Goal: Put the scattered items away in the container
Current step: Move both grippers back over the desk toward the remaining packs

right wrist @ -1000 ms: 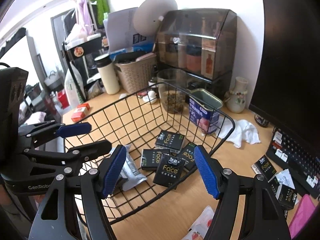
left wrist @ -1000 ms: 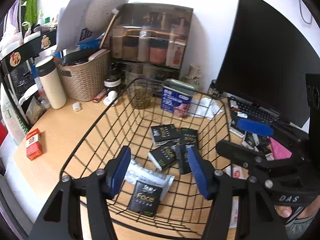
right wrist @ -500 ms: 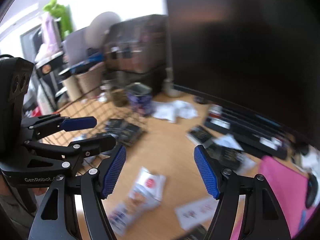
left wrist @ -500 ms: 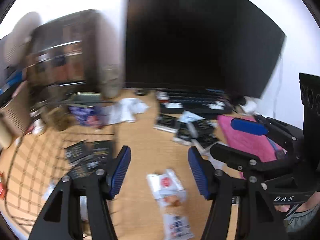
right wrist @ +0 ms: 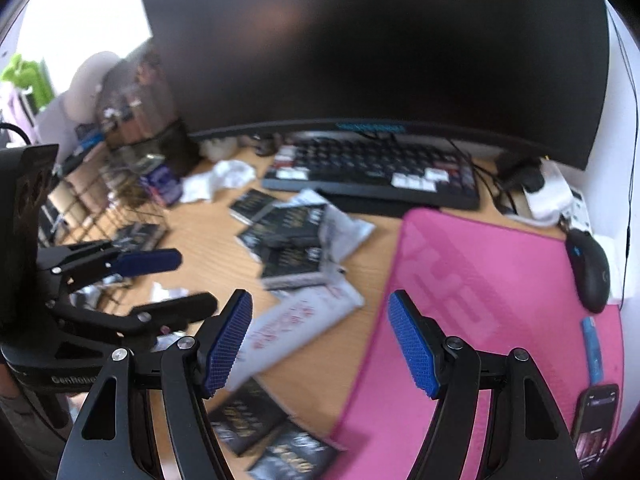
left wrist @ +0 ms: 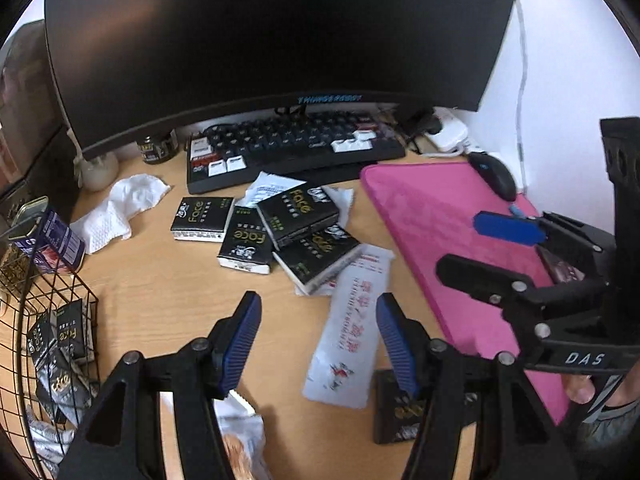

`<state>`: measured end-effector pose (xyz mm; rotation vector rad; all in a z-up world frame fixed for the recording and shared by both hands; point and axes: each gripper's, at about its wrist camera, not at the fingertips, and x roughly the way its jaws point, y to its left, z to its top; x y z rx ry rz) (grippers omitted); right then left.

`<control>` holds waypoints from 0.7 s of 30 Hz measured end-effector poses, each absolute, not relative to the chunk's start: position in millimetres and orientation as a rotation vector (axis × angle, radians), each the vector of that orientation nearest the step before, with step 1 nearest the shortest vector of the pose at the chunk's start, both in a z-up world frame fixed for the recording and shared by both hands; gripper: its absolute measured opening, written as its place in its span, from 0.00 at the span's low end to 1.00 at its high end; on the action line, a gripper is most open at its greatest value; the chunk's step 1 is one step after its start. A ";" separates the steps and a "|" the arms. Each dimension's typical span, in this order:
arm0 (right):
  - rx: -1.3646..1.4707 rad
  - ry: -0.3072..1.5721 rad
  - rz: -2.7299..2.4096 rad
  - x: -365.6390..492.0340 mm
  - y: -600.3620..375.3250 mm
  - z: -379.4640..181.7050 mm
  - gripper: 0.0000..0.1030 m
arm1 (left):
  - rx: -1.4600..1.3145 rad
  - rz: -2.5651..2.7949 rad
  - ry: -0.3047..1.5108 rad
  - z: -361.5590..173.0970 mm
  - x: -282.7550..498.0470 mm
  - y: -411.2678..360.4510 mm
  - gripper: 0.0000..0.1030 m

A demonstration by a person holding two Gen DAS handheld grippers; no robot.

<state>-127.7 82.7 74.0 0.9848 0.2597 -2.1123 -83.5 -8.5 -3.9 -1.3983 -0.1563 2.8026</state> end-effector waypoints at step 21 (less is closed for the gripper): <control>1.083 0.388 -1.977 -188.8 -32.6 28.5 0.68 | -1.588 2.831 -0.303 -44.8 -121.4 -79.9 0.63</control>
